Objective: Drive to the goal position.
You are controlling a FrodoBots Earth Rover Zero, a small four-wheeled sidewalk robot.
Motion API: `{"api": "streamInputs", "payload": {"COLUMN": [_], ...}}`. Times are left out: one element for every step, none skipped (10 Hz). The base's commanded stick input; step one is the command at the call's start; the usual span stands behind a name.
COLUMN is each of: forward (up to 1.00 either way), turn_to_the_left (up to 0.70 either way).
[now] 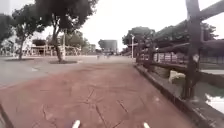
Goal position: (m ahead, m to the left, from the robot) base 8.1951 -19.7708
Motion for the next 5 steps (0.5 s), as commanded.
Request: {"api": "streamInputs", "payload": {"forward": [0.70, 0.70, 0.70, 0.70, 0.70], "turn_to_the_left": [0.00, 0.00, 0.00, 0.00, 0.00]}}
